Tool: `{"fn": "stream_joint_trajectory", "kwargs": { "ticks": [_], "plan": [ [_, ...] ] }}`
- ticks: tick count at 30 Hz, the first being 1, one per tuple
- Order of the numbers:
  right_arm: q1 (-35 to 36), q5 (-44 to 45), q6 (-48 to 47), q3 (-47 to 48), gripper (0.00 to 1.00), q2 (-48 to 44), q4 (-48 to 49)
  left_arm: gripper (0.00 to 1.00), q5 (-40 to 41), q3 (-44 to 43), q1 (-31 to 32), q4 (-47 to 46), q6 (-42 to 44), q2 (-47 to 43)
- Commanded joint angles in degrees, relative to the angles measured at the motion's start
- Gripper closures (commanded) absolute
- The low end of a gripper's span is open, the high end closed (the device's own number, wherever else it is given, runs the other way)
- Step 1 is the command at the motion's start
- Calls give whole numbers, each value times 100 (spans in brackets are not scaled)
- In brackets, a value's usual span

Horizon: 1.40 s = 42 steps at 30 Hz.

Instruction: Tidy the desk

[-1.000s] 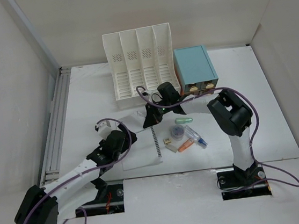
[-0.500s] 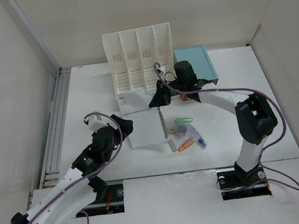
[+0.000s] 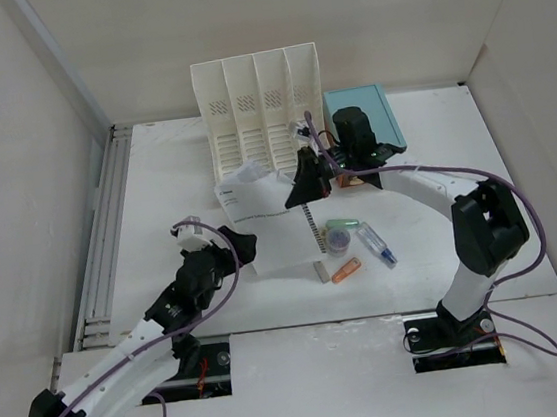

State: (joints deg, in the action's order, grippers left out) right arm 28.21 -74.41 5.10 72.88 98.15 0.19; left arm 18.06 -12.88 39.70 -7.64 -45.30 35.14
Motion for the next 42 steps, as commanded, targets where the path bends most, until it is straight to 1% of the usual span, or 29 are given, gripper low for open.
{"fn": "stream_joint_trajectory", "kwargs": {
  "ticks": [1,3,6,7,10,11,12,13,14,15,16,18,19,20,21,22,23,27,28,30,33,34,35,36,37,38,39,41,42],
  "plan": [
    [71,-794,-238,7,100,-164,228,1,-136,181,20,-1160,591,-287],
    [71,-1013,-290,7,100,-164,228,1,-197,339,-32,-1406,810,-384],
    [71,-1268,-291,7,100,-217,228,1,-741,646,-217,-2178,1040,-464],
    [71,-1347,-291,7,100,-217,228,1,-891,708,-217,-2589,1101,-464],
    [71,-1707,-343,7,100,-217,228,1,-1462,884,-279,-3189,1252,-411],
    [71,-1787,-343,7,100,-217,228,1,-1638,971,-279,-3644,1330,-272],
    [71,-1866,-396,7,100,-217,175,1,-2057,1042,-349,-3866,1331,-209],
    [71,-1866,-640,76,100,-217,-417,1,-2340,1042,-401,-4103,1400,-139],
    [71,-1866,-1477,295,100,-217,-927,1,-2612,1042,-402,-4549,1401,9],
    [71,-1866,-1947,436,100,-95,-1498,1,-3189,1042,-402,-4780,1401,89],
    [71,-1866,-2326,577,100,-33,-2383,1,-3465,1042,-454,-4991,1453,177],
    [71,-1866,-2976,831,100,142,-2890,1,-4018,1042,-455,-5369,1454,414],
    [123,-1866,-3093,833,100,143,-3032,1,-4117,921,-455,-5371,1454,485],
    [124,-1866,-3207,911,100,221,-3286,4,-4205,867,-455,-5371,1454,546],
    [124,-1866,-3565,1008,100,222,-3488,8,-4293,867,-455,-5371,1454,617],
    [124,-1866,-3760,1070,100,301,-3708,14,-4433,780,-455,-5371,1454,722],
    [124,-1866,-3936,1131,100,371,-4093,28,-4434,718,-455,-5371,1454,723],
    [124,-1866,-4430,1308,100,433,-4570,61,-4716,604,-507,-5371,1454,916],
    [124,-1866,-4543,1360,100,433,-4632,79,-4785,603,-507,-5371,1454,916],
    [124,-1866,-4789,1430,100,486,-4973,99,-4839,454,-507,-5257,1454,916],
    [124,-1814,-5045,1553,100,547,-5116,100,-4760,279,-507,-4923,1401,864],
    [124,-1814,-5098,1554,95,547,-5212,100,-4673,278,-507,-4923,1331,863],
    [124,-1692,-5098,1675,76,547,-5274,100,-4602,278,-507,-4783,1331,811],
    [124,-1543,-5159,1729,66,547,-5327,100,-4445,139,-507,-4669,1235,741],
    [71,-1472,-5221,1782,49,547,-5458,100,-4356,68,-507,-4529,1234,688],
    [71,-1367,-5221,1913,14,547,-5459,100,-4233,-12,-507,-4362,1234,609],
    [19,-1226,-5291,1992,0,487,-5511,100,-3954,-99,-507,-4003,1173,443],
    [-122,-778,-5292,2124,0,337,-5512,100,-3610,-442,-507,-3537,1172,258],
    [-175,-559,-5152,2334,0,337,-5512,100,-3408,-600,-507,-3047,1268,187]
  ]
}}
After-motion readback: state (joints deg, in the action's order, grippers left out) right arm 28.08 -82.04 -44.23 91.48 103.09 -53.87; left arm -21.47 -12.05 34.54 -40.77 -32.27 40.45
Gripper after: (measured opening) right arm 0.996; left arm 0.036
